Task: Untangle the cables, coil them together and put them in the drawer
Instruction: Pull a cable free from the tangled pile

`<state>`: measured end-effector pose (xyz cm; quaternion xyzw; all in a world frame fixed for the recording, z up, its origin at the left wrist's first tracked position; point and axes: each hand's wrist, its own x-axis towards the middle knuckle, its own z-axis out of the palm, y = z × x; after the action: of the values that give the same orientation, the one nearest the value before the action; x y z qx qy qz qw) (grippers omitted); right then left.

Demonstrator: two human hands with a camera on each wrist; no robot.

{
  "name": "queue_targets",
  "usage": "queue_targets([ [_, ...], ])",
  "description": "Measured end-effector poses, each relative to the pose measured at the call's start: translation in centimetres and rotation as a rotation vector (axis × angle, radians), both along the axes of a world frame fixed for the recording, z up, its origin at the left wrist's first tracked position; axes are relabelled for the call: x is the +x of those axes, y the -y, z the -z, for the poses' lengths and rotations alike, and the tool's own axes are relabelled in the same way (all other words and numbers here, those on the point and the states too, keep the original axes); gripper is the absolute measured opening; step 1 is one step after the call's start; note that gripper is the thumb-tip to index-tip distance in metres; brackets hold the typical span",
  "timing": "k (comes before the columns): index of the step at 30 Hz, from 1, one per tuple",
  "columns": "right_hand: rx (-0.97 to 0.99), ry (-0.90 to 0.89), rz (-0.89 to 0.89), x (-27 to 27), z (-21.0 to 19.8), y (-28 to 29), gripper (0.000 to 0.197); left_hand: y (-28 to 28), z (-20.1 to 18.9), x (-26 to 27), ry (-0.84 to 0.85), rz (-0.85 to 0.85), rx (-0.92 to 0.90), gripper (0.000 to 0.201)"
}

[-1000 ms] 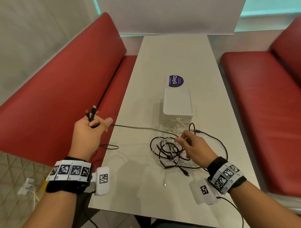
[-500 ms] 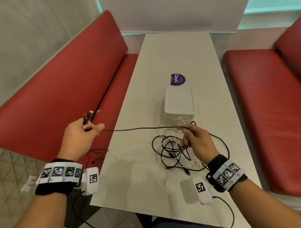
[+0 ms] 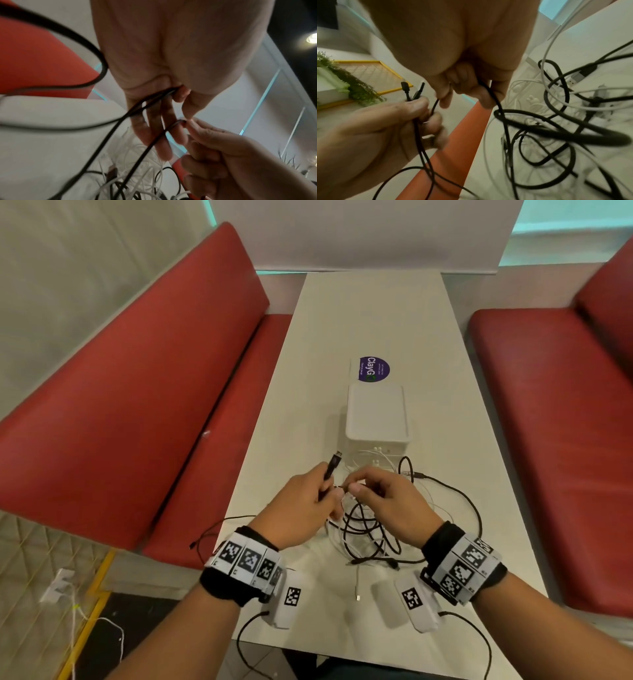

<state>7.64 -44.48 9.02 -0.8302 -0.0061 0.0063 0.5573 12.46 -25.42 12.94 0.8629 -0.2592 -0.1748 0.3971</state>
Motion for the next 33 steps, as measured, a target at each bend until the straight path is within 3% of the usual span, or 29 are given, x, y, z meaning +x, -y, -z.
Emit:
queue_targets([
  [1, -0.037, 0.003, 0.043, 0.1, 0.1, 0.2, 0.009, 0.1, 0.1, 0.1, -0.031, -0.007, -0.01, 0.02],
  [5, -0.315, -0.073, 0.034, 0.4, 0.6, 1.1, 0.068, -0.5, -0.4, 0.6, -0.013, -0.092, -0.1, 0.036],
  [6, -0.394, -0.118, 0.0, 0.4, 0.8, 1.2, 0.075, -0.8, -0.6, 0.8, 0.002, -0.128, -0.125, 0.038],
  [8, -0.496, -0.175, -0.048, 0.4, 1.1, 1.4, 0.073, -1.5, -0.9, 1.3, -0.004, -0.212, -0.187, 0.046],
  [12, -0.501, -0.165, -0.054, 0.5, 1.0, 1.4, 0.046, -2.9, -0.6, 1.5, -0.023, -0.282, -0.171, 0.054],
  [16, -0.781, -0.015, 0.123, 1.0, 0.7, 1.4, 0.064, -4.6, -0.2, 1.7, 0.03, -0.368, -0.261, 0.055],
  [18, -0.645, -0.071, 0.147, 1.3, 1.0, 1.8, 0.065, -5.6, 0.0, 1.9, 0.008, -0.418, -0.328, 0.055],
  [20, -0.362, -0.142, 0.177, 1.5, 1.2, 2.2, 0.055, -6.3, 0.0, 1.9, -0.008, -0.426, -0.294, 0.052],
  [24, 0.053, -0.11, 0.172, 1.3, 1.0, 2.6, 0.03, -7.6, 1.5, 2.2, 0.098, -0.366, 0.138, 0.036],
  [27, 0.05, -0.076, 0.125, 1.3, 1.0, 2.7, 0.024, -8.0, 2.2, 3.0, 0.293, -0.337, 0.357, 0.005],
  [29, -0.022, -0.05, 0.077, 1.2, 0.8, 2.3, 0.022, -6.9, 2.1, 2.8, 0.422, -0.236, 0.342, 0.029],
  [31, -0.038, -0.037, -0.004, 1.0, 0.3, 1.5, 0.02, -4.7, 1.8, 1.9, 0.348, -0.126, 0.192, 0.037],
  [33, -0.032, -0.008, -0.004, 0.9, 0.1, 0.6, 0.019, -2.2, 1.3, 0.5, 0.098, -0.067, 0.09, 0.012],
])
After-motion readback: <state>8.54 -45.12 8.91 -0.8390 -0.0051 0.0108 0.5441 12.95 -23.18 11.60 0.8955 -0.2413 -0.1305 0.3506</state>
